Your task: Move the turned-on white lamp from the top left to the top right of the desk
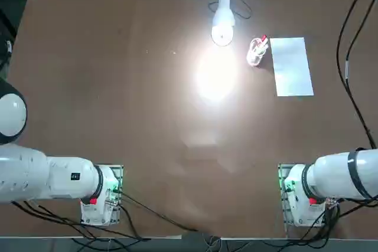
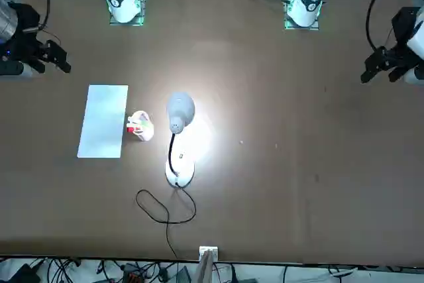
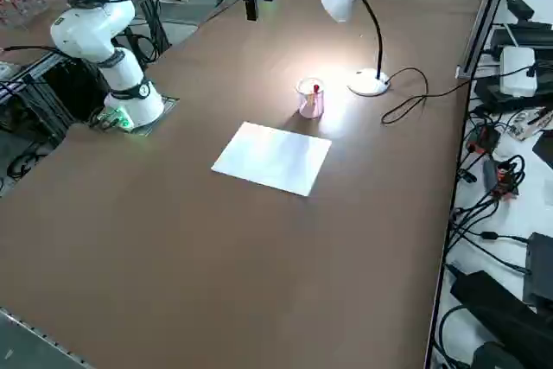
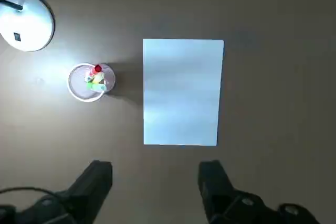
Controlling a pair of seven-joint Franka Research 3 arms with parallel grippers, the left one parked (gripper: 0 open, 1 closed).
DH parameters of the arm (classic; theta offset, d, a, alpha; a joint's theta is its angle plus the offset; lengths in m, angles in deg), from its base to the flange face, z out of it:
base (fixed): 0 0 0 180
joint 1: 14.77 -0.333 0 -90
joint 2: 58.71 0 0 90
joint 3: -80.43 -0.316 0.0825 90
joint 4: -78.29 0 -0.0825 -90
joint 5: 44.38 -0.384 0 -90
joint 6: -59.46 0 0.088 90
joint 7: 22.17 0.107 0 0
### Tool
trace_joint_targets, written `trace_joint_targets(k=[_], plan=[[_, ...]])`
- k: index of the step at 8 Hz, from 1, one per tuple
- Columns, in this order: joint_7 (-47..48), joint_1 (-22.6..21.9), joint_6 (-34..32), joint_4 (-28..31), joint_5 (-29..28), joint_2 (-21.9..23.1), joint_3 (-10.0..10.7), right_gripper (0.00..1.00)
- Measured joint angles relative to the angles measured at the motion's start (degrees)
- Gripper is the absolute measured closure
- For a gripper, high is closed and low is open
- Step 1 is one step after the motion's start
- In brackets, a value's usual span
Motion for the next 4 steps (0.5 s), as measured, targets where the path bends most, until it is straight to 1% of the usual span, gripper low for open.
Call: trace_joint_targets(k=[4], plan=[[-0.11, 0.00, -0.60, -0.68, 0.22, -0.20, -0.07, 0.00]])
